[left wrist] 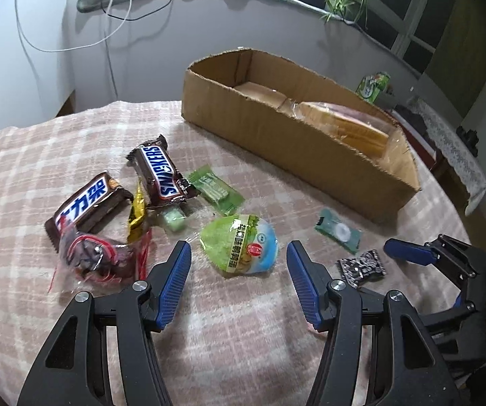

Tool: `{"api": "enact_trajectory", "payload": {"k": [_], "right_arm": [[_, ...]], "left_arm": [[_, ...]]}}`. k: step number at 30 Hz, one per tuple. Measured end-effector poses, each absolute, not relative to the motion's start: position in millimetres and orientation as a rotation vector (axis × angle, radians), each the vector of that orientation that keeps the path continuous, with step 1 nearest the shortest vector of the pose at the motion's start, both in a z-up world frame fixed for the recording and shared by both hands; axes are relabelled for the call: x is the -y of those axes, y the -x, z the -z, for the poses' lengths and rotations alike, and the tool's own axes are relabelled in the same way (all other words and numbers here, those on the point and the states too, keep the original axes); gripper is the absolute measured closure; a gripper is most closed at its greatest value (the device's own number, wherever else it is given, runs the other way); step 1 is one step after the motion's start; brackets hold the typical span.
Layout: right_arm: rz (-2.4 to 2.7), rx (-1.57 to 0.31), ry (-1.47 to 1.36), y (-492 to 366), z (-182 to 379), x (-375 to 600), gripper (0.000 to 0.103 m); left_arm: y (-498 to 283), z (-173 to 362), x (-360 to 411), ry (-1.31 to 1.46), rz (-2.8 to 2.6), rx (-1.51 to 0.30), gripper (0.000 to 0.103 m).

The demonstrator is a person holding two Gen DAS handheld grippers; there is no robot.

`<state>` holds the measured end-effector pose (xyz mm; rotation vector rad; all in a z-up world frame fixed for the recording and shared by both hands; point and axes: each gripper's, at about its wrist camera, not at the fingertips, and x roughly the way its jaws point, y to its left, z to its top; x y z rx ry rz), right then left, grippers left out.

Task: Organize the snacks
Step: 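Grasp the black candy packet with the right gripper while the left grasps the green jelly cup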

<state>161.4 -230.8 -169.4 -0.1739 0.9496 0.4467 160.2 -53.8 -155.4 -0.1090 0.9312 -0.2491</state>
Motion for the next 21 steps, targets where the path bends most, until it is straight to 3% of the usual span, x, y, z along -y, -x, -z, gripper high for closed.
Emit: {"api": "enact_trajectory", "payload": {"k": [5, 7, 11, 18, 21], "right_arm": [[-0.445, -0.94, 0.19, -159.5, 169.7, 227.1, 0.029], [-0.443, -0.936, 0.188, -159.6, 169.4, 227.0, 0.04], [-0.441, -0.939, 0.168, -161.8, 168.6, 231.8, 0.052], [-0.444, -0.94, 0.149, -164.0, 166.4, 239.0, 0.076], [-0.45, -0.935, 0.133, -164.5, 165.5, 240.2, 0.08]], "left_arm": [[-167.3, 164.2, 58.2, 0.097, 0.233, -0.946, 0.045], [-168.4, 166.1, 59.8, 0.093, 0.225, -0.944, 0.045], [-170.2, 166.3, 63.0, 0.085, 0.22, -0.936, 0.045], [-169.1, 168.2, 68.6, 0.065, 0.202, -0.921, 0.061], [-167.4, 168.8, 67.5, 0.065, 0.2, -0.917, 0.063]]}}
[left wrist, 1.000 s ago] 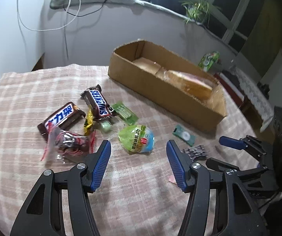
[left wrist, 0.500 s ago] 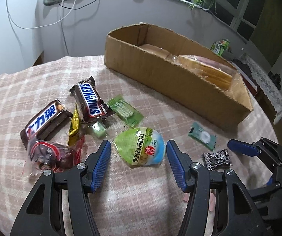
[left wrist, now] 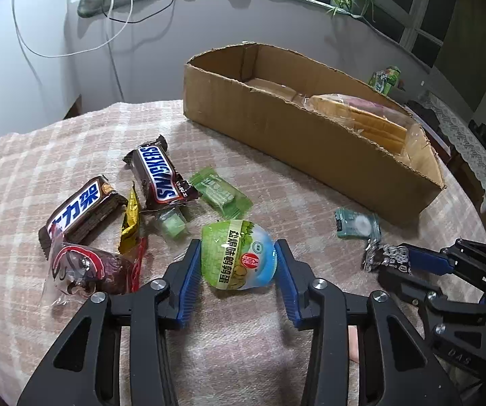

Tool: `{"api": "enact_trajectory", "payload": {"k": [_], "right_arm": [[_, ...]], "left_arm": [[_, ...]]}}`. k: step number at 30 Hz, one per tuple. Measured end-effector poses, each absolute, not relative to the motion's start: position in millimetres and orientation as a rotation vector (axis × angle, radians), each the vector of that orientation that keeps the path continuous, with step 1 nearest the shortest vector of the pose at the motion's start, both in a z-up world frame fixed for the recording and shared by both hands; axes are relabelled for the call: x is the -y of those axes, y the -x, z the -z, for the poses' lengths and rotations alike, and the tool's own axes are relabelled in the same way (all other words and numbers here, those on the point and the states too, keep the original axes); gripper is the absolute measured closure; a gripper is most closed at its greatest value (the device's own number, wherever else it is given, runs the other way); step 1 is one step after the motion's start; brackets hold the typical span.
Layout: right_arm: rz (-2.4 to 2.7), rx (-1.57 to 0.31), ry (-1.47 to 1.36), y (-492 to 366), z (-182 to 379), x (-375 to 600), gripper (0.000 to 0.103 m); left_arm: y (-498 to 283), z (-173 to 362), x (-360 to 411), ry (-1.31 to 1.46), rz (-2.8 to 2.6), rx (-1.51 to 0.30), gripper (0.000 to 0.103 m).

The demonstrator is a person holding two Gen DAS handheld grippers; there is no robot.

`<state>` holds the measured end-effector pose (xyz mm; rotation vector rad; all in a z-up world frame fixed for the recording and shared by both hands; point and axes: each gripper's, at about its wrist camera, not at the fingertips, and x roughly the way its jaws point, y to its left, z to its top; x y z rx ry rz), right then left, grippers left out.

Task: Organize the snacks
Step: 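Grasp the black candy packet with the right gripper while the left grasps the green jelly cup, then carry the black packet into the box and open the right gripper while the left drops the green cup there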

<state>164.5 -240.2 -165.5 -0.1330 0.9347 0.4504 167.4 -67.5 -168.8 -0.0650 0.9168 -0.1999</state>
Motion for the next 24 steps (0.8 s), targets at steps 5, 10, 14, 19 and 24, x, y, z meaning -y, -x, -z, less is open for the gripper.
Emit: {"api": "enact_trajectory", "payload": {"k": [5, 10, 14, 19, 24], "right_arm": [[-0.46, -0.933, 0.096, -161.2, 163.7, 245.4, 0.082], [-0.466, -0.911, 0.084, -155.4, 155.4, 250.0, 0.082], [-0.479, -0.889, 0.057, -152.6, 143.6, 255.3, 0.082], [-0.484, -0.848, 0.039, -153.8, 124.9, 261.1, 0.082], [-0.486, -0.808, 0.024, -163.3, 105.4, 266.8, 0.082]], "left_arm": [[-164.0, 169.1, 64.6, 0.068, 0.201, -0.913, 0.064], [-158.0, 162.8, 58.9, 0.085, 0.207, -0.902, 0.064], [-154.7, 153.0, 53.5, 0.115, 0.219, -0.885, 0.064], [-154.9, 139.1, 50.1, 0.145, 0.237, -0.865, 0.064], [-162.5, 124.4, 51.0, 0.161, 0.244, -0.838, 0.064]]}}
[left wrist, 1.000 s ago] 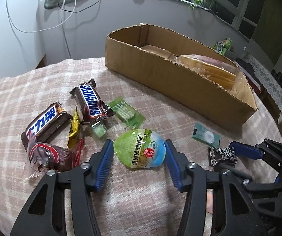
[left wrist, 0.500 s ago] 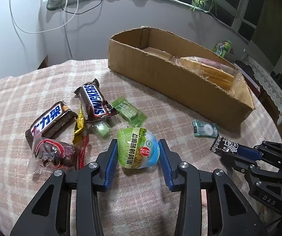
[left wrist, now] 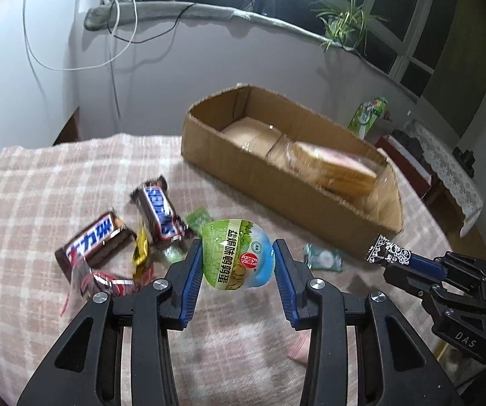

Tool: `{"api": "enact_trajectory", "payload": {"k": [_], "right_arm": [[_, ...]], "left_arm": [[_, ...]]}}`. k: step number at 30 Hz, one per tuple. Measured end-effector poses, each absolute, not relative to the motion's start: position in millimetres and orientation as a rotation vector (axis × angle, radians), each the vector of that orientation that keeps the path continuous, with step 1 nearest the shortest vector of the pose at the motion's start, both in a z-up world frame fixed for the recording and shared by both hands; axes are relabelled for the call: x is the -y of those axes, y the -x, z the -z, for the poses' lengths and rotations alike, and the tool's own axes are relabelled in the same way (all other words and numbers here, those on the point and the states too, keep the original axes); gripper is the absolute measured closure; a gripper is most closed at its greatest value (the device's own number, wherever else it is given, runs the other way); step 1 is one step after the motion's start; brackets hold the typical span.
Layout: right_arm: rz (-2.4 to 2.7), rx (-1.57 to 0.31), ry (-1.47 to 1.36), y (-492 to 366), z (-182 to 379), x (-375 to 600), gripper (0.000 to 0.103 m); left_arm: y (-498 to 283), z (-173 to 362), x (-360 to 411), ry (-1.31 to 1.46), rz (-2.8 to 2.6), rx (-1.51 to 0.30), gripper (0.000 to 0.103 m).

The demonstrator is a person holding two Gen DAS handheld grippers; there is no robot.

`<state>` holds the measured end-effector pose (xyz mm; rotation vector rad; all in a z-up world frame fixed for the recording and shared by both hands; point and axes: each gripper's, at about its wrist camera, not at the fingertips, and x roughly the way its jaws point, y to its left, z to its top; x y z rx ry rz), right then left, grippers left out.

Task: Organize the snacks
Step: 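Carry the black packet into the box and open the right gripper while the left drops the green cup there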

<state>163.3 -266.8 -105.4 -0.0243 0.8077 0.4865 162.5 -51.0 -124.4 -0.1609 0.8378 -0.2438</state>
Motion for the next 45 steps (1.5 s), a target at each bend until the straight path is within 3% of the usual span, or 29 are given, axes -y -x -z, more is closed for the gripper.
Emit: {"api": "enact_trajectory", "payload": {"k": [15, 40, 42, 44, 45], "right_arm": [[-0.465, -0.705, 0.057, -230.5, 53.0, 264.9, 0.082], [-0.44, -0.807, 0.053, -334.9, 77.5, 245.5, 0.082], [-0.435, -0.808, 0.058, -335.7, 78.0, 245.6, 0.076], [-0.424, -0.805, 0.063, -335.8, 77.9, 245.8, 0.065], [-0.419, -0.798, 0.064, -335.2, 77.3, 246.5, 0.054]], "left_arm": [[-208.1, 89.1, 56.6, 0.165, 0.251, -0.781, 0.064], [-269.1, 110.9, 80.0, 0.144, 0.263, -0.853, 0.064], [-270.8, 111.9, 81.4, 0.14, 0.264, -0.856, 0.064], [-271.7, 112.8, 83.6, 0.137, 0.269, -0.859, 0.062], [-271.7, 112.8, 84.3, 0.138, 0.267, -0.858, 0.06]]}}
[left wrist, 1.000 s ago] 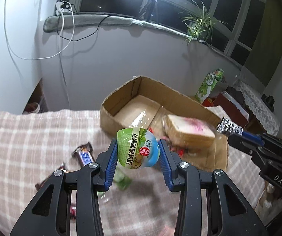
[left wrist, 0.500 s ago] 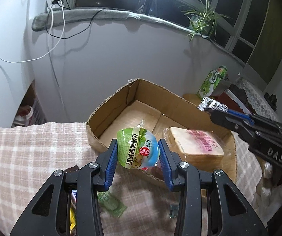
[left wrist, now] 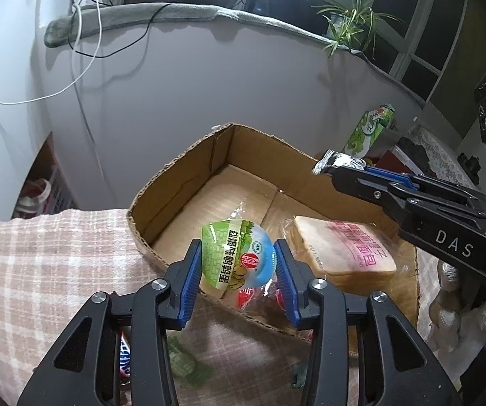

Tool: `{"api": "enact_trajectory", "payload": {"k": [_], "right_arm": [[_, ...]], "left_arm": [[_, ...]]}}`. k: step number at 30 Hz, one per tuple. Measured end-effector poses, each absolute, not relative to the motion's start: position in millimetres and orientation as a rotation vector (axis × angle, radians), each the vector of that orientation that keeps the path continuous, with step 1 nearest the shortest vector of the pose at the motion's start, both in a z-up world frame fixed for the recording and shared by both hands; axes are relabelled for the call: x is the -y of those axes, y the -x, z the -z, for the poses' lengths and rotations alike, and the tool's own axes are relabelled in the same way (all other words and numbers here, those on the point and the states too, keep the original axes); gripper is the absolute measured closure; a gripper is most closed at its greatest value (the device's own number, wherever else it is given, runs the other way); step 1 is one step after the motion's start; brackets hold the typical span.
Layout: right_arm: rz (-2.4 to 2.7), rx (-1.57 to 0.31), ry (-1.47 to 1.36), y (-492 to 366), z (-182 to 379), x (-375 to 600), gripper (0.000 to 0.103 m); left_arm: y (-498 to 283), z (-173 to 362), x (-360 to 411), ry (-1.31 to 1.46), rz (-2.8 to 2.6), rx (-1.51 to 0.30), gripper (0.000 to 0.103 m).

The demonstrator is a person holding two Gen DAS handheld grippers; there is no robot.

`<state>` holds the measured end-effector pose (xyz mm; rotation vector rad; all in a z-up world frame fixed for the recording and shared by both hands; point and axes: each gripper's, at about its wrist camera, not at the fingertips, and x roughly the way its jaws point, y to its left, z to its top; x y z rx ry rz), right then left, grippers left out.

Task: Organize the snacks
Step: 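Carry the black packet into the box and open the right gripper while the left drops the green cup there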

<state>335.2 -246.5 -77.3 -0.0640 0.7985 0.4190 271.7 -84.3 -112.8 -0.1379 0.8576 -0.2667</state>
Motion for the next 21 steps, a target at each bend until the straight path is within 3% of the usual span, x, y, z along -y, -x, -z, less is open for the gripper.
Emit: {"api": "enact_trajectory", "payload": {"k": [1, 11, 15, 21], "right_arm": [[-0.415, -0.792, 0.064, -334.2, 76.3, 247.4, 0.047], [-0.401, -0.77, 0.039, -325.1, 66.3, 258.8, 0.044], [-0.4, -0.754, 0.034, -316.6, 59.9, 263.1, 0.039], [-0.392, -0.731, 0.028, -301.4, 49.9, 269.2, 0.039]], "left_arm": [[-272.5, 112.8, 84.2, 0.141, 0.266, -0.856, 0.059], [-269.8, 109.5, 86.0, 0.143, 0.265, -0.848, 0.057], [-268.3, 106.6, 86.5, 0.143, 0.26, -0.842, 0.048], [-262.2, 99.5, 87.6, 0.14, 0.255, -0.829, 0.046]]}}
